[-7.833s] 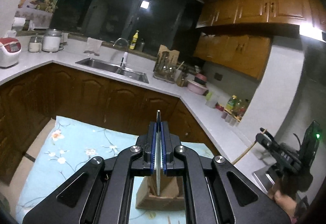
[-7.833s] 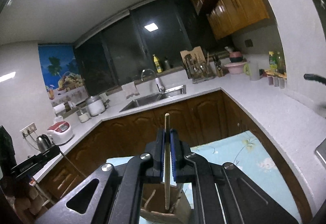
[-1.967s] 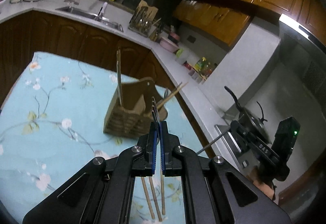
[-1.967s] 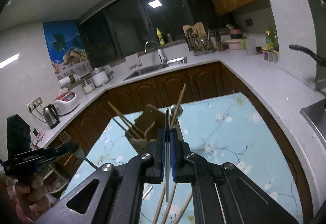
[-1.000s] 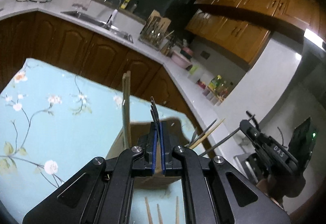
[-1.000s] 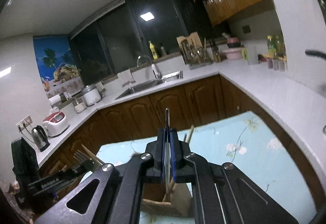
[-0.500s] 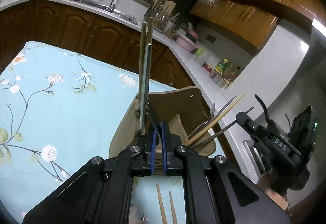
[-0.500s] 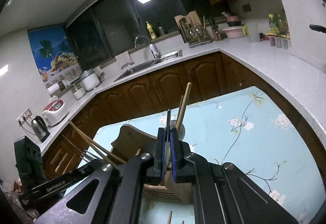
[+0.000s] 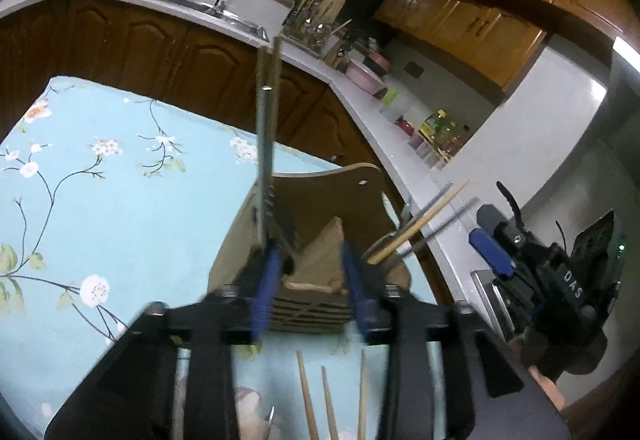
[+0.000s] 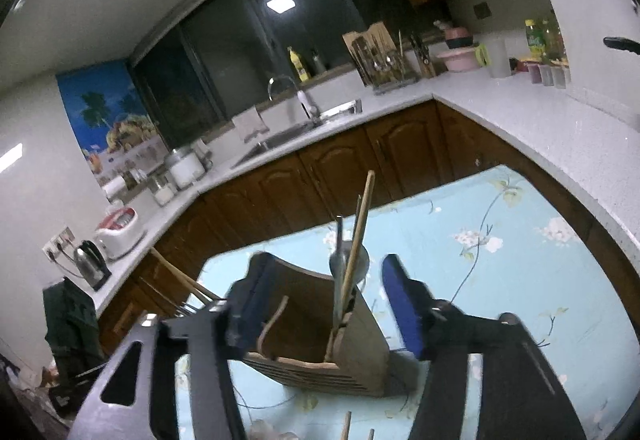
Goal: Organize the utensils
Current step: 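Open left tool releasing fork while right tool releases metal chopstick in holder, then move both tools back down to the remaining utensils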
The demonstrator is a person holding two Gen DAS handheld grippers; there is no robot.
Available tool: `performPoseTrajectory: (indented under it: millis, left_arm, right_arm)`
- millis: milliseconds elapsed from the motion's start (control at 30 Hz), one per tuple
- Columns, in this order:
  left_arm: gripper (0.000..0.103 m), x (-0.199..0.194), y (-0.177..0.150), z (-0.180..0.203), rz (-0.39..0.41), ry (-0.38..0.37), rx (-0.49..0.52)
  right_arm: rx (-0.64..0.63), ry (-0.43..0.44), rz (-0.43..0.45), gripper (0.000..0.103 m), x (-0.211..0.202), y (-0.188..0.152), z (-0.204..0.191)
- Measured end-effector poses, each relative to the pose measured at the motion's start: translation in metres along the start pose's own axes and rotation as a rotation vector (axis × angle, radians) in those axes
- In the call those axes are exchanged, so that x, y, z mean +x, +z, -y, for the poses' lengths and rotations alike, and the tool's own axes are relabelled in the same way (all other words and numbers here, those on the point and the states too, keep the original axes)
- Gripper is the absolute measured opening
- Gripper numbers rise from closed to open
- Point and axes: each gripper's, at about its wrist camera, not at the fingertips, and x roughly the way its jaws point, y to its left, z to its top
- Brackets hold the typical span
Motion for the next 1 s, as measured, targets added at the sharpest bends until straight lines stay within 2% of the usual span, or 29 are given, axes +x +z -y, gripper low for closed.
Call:
performPoseTrajectory:
  millis: [33,67,167,333,400,700,867,1000]
  left_arm:
    - [0.061,-0.006,-0.001,0.002,0.02,0.015,0.003]
    - [0.07,-0.011,-0.003,0.003,0.037,0.021,-0.001]
    - [0.071,-0.021,-0.007,0.003,0.041,-0.007,-0.024]
    - [0.082,-0.046,-0.017,-0.002,0.061,-0.002,-0.063]
    - [0.091,-0.06,-0.023,-0.005,0.076,0.013,-0.074]
    - [0.093,-0.113,-0.074,-0.016,0.083,0.098,-0.071]
    - [0.093,-0.137,-0.098,-0.021,0.095,0.134,-0.07]
    - [0.094,-0.153,-0.112,-0.025,0.106,0.153,-0.078]
  right_arm:
    - [0.0,0.001,0.013,0.061,-0.005,0.0,-0.001]
    - [0.004,0.002,0.026,0.067,-0.011,0.001,-0.001]
    - [0.023,0.017,0.056,0.082,-0.026,0.003,0.002]
    - [0.037,0.033,0.086,0.094,-0.053,-0.001,0.005]
    - [0.032,0.036,0.09,0.098,-0.064,-0.006,0.005]
    - [-0.026,-0.034,0.056,0.1,-0.107,-0.05,0.005]
    - [-0.049,-0.034,0.0,0.1,-0.126,-0.072,0.007]
    - [-0.043,-0.038,-0.006,0.1,-0.143,-0.088,0.011]
